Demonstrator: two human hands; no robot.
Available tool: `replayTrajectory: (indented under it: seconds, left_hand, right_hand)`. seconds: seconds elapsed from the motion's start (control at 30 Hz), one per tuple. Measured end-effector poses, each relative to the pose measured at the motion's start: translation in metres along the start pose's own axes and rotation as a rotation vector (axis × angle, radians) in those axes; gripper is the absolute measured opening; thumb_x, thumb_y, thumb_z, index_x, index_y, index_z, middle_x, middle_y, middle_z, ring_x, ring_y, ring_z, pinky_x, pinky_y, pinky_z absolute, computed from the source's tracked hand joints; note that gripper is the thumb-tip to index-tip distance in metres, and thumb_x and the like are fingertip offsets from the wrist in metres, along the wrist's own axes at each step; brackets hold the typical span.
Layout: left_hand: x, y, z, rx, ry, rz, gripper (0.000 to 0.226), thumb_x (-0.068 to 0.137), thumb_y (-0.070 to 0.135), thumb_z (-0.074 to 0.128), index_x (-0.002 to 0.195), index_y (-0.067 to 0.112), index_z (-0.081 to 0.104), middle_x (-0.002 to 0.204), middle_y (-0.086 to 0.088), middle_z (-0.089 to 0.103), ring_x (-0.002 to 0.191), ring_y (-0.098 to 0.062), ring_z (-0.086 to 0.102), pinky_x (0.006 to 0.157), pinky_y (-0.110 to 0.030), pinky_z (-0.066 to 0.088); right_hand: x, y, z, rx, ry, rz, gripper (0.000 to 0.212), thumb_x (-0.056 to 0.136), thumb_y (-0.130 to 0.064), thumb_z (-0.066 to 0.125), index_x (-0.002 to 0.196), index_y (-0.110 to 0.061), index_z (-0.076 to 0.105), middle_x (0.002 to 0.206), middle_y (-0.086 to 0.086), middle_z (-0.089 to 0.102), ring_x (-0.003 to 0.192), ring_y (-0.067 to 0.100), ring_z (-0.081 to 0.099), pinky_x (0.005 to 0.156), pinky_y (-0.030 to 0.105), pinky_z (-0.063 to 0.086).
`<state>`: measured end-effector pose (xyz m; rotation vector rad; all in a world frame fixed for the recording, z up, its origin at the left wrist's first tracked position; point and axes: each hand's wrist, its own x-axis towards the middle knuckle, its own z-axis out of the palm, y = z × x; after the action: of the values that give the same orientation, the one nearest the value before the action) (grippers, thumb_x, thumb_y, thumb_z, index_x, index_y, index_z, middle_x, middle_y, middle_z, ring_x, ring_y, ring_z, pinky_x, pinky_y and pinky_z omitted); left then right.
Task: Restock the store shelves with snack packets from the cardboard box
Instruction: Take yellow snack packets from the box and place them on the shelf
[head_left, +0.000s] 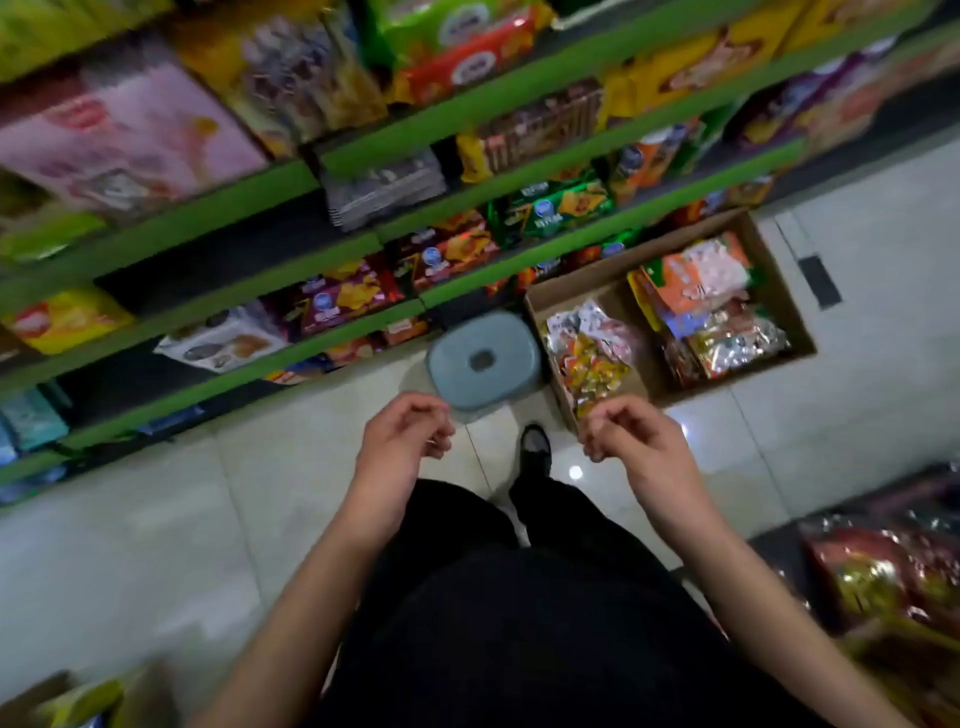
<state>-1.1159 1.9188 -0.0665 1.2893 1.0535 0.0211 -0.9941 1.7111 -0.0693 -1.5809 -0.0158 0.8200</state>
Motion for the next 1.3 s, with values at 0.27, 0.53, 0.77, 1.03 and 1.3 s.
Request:
replayTrajectory:
  seconds: [0.27, 0.53, 0.77, 1.03, 1.3]
  left_hand:
    - [0.153, -0.052, 0.097, 0.318, -0.295, -0.217, 0.021, 0.098, 0.001, 0.052, 0.084, 0.014, 0.063, 0.066, -0.001, 0.063, 0.055, -0.011, 0.055, 0.054, -0.02, 0.043]
    - [0.332, -0.17, 0.204, 0.638, -0.491, -0.243, 0.023, 0.098, 0.006, 0.05, 0.08, 0.018, 0.057, 0.069, -0.004, 0.058, 0.057, -0.015, 0.051, 0.057, -0.028, 0.042]
    - [0.472, -0.284, 0.294, 1.035, -0.685, 0.03, 0.028, 0.094, 0.002, 0.054, 0.072, 0.019, 0.055, 0.092, -0.017, 0.066, 0.082, -0.023, 0.057, 0.08, -0.04, 0.053]
    - [0.559, -0.377, 0.332, 2.114, -1.27, 0.128, 0.043, 0.093, 0.028, 0.06, 0.133, 0.014, 0.061, 0.133, -0.013, 0.059, 0.11, -0.026, 0.057, 0.088, -0.031, 0.044]
    - [0.605, -0.417, 0.351, 2.303, -1.419, -0.065, 0.078, 0.09, 0.056, 0.062, 0.155, 0.022, 0.035, 0.161, -0.008, 0.031, 0.144, -0.03, 0.035, 0.117, -0.044, 0.032]
  right_hand:
    - [0.067, 0.096, -0.044, 0.072, 0.29, 0.17, 0.022, 0.092, 0.002, 0.056, 0.079, -0.014, 0.064, 0.066, -0.004, 0.065, 0.062, 0.011, 0.057, 0.061, 0.023, 0.048]
    - [0.184, 0.257, -0.066, 0.06, 0.447, 0.396, 0.014, 0.081, -0.021, 0.06, 0.07, -0.026, 0.068, 0.063, -0.005, 0.066, 0.059, 0.01, 0.058, 0.064, 0.034, 0.048]
    - [0.294, 0.415, -0.111, 0.163, 0.618, 0.53, 0.015, 0.085, -0.023, 0.063, 0.07, -0.02, 0.062, 0.055, -0.009, 0.063, 0.056, 0.012, 0.057, 0.061, 0.031, 0.048]
    - [0.391, 0.531, -0.119, 0.277, 0.586, 0.676, 0.016, 0.094, -0.01, 0.048, 0.105, -0.002, 0.057, 0.08, 0.013, 0.058, 0.063, 0.024, 0.056, 0.054, 0.03, 0.046]
    - [0.454, 0.601, -0.114, 0.038, 0.623, 0.737, 0.121, 0.072, -0.042, 0.086, 0.16, -0.02, 0.006, 0.166, 0.011, 0.014, 0.151, 0.031, 0.02, 0.12, 0.041, 0.027]
